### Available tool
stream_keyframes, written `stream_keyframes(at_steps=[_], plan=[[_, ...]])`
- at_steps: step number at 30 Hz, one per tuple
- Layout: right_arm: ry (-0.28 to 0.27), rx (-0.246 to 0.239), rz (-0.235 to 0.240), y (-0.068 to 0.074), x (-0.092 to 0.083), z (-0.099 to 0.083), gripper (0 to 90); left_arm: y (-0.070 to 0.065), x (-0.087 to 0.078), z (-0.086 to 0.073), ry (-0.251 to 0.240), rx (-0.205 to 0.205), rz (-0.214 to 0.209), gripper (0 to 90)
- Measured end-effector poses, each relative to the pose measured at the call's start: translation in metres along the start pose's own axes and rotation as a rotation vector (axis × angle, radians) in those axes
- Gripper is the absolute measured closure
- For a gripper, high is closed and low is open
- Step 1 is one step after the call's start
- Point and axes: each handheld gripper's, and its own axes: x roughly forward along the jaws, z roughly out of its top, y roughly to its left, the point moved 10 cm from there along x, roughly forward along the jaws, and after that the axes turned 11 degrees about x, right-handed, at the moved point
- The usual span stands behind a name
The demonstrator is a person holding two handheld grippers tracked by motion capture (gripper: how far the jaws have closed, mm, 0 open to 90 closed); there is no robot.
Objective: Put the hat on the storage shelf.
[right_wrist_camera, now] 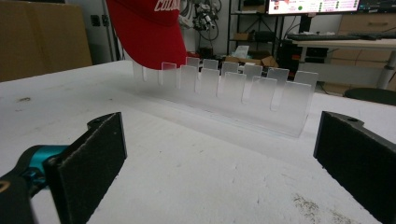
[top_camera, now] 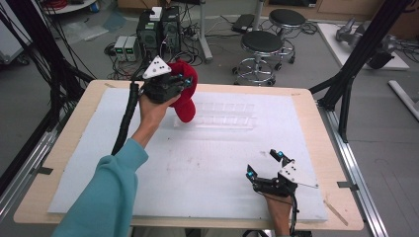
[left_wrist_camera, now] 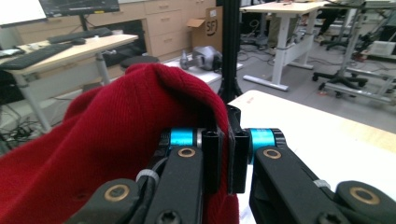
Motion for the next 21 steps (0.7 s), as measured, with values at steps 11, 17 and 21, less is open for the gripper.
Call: stream_keyframes(at_steps=[11,17,21], plan=[[0.000,0.002,0.000,0.000,0.000,0.000,1.4,-0.016,0.016,-0.004,-0.003,-0.060,-0.054,87.2],[-0.004,-0.001,0.000,0.000,0.000,0.001,1.4,-0.027,0.026,-0.010,0.016,-0.081,-0.089,87.2],[-0.001,0.006,0.001,0.000,0.000,0.000,1.4,-0.036,0.032,-0.017,0.037,-0.083,-0.118,87.1]])
